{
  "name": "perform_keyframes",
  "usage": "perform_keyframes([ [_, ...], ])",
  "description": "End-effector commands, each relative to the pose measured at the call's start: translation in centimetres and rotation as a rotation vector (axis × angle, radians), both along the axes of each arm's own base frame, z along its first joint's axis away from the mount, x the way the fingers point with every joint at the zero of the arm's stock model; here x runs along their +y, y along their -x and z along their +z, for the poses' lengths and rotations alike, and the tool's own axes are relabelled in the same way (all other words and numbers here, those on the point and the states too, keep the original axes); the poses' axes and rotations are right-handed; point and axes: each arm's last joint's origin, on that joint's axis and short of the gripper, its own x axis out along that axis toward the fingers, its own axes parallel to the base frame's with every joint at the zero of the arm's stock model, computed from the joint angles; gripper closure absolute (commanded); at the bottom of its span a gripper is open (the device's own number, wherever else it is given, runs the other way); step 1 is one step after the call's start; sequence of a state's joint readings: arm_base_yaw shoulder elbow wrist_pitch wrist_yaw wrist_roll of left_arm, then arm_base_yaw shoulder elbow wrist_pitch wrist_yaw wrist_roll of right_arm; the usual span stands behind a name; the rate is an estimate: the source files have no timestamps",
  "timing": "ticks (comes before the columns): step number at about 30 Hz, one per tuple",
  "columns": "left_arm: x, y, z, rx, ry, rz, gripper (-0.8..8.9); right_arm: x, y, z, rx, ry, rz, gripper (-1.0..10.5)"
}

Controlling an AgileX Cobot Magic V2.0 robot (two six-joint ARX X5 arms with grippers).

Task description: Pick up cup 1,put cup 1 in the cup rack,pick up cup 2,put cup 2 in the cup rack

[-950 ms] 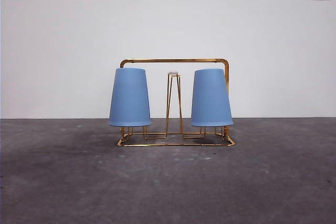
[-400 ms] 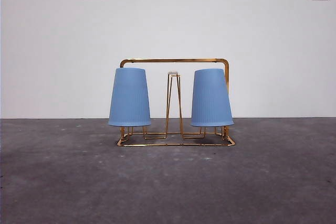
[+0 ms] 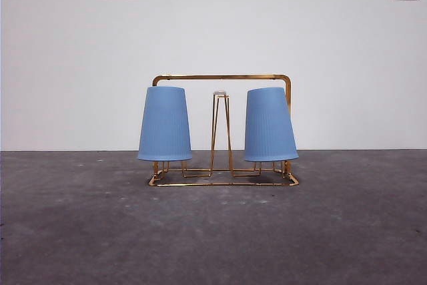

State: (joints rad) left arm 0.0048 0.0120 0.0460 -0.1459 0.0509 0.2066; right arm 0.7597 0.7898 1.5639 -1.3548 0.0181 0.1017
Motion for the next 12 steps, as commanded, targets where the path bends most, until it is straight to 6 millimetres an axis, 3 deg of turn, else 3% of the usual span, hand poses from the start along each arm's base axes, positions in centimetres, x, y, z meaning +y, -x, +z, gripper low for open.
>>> perform_keyframes([
  [1, 0.04, -0.16, -1.22, 0.029, 0.071, 0.015, 8.17, -0.02, 0.02, -0.35, 0.027, 0.018, -0.005, 9.5],
  [12, 0.01, -0.15, -1.45, 0.057, 0.110, 0.011, 8.17, -0.04, 0.04, -0.34, 0.026, 0.017, -0.005, 9.5],
])
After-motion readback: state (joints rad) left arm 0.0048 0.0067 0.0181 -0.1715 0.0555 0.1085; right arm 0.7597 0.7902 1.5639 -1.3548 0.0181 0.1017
